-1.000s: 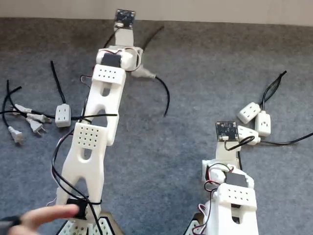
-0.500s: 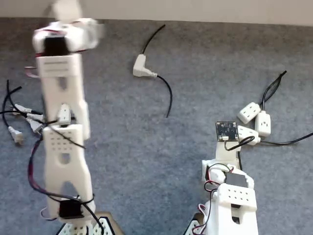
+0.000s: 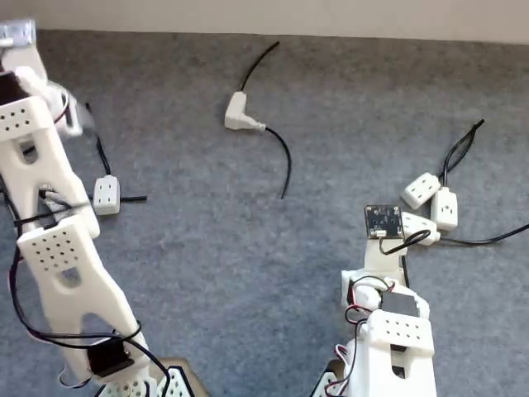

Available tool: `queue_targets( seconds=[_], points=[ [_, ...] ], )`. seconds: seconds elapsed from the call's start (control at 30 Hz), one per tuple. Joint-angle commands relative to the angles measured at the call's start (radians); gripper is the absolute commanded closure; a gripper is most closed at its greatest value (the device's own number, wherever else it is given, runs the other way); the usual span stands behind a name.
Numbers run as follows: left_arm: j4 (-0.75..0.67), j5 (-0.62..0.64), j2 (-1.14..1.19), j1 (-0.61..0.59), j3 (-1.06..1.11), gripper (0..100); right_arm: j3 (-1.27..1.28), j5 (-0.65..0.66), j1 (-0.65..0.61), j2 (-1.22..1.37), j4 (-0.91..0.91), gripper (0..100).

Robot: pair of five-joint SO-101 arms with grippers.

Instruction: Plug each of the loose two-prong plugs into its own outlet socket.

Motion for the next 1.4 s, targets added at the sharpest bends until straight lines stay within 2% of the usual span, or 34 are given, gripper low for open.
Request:
queue_targets(
  seconds=[0.0,0.07,0.3,0.6,0.73,0.87,1.07,1.2,1.37],
  points=[
    [0.011,-0.075,-0.068,-0.028,0.180,74,0.001,0.011,-0.012,-0.004,-0.021,98.8],
    [0.011,-0.121,-0.102,-0.030,0.272,74,0.001,0.011,-0.012,-0.004,-0.021,98.8],
    [-0.014,-0.129,-0.272,0.010,0.553,74,0.001,0.011,-0.012,-0.004,-0.021,98.8],
    [-0.388,-0.129,-0.275,0.022,0.849,74,0.002,0.011,-0.012,-0.004,-0.021,98.8],
    [-0.465,-0.129,-0.275,0.048,0.900,74,0.002,0.011,-0.012,-0.004,-0.021,98.8],
    [-0.460,-0.129,-0.275,0.111,0.929,78,0.002,0.011,-0.012,-0.004,-0.021,98.8],
    [-0.453,-0.253,-0.283,0.205,0.972,99,0.002,0.011,-0.012,-0.004,-0.021,98.8],
    [-0.354,-0.264,-0.286,0.257,0.952,99,0.002,0.011,-0.012,-0.004,-0.021,98.8],
    [-0.189,-0.261,-0.286,0.384,0.849,100,0.002,0.011,-0.012,-0.004,-0.021,98.8]
  ],
)
